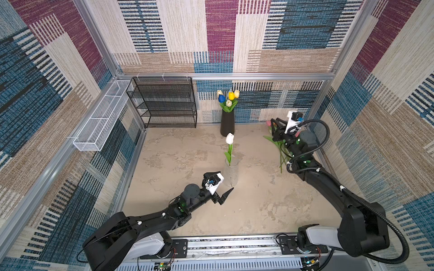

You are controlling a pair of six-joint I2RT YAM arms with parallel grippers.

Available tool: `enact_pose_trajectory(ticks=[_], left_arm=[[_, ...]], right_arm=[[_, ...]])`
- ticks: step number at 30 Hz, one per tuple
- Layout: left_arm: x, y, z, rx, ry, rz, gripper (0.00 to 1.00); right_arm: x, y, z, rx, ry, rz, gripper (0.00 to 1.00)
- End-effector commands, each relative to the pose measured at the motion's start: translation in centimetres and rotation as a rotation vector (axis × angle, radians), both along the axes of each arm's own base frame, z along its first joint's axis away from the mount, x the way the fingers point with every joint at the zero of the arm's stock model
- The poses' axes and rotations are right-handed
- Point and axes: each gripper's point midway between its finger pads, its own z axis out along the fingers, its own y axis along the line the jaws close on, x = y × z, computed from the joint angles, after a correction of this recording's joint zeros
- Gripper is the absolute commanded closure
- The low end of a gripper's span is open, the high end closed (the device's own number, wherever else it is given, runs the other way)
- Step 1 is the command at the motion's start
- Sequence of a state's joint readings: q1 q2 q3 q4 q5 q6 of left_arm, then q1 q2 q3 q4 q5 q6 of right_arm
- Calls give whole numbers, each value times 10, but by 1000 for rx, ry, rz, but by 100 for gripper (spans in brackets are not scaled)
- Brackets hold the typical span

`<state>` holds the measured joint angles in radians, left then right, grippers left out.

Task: Arrange the flowers into the vase
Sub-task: 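Lower the cream tulip stem into the glass vase and open the right gripper, then move the right gripper back to the loose tulip bunch and grasp a stem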

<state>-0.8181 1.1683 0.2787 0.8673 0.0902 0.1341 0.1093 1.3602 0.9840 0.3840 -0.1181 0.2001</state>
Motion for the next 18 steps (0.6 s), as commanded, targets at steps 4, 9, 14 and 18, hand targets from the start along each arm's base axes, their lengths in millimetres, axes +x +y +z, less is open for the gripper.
enact_pose_trajectory(ticks=[4, 9, 14, 18], left_arm=[[-2, -3, 8, -21, -12, -23, 2], [-2, -7, 6, -14, -1, -37, 2], [-2, -5, 6, -10, -3, -33, 2], [-2, -6, 6, -10, -3, -32, 2]], right_arm=[[12, -120, -141, 174, 576, -230, 72], [13, -153, -204, 279, 700, -254, 70], [20, -147, -242, 304, 782, -216, 71], [22, -148, -258, 308, 813, -216, 67]])
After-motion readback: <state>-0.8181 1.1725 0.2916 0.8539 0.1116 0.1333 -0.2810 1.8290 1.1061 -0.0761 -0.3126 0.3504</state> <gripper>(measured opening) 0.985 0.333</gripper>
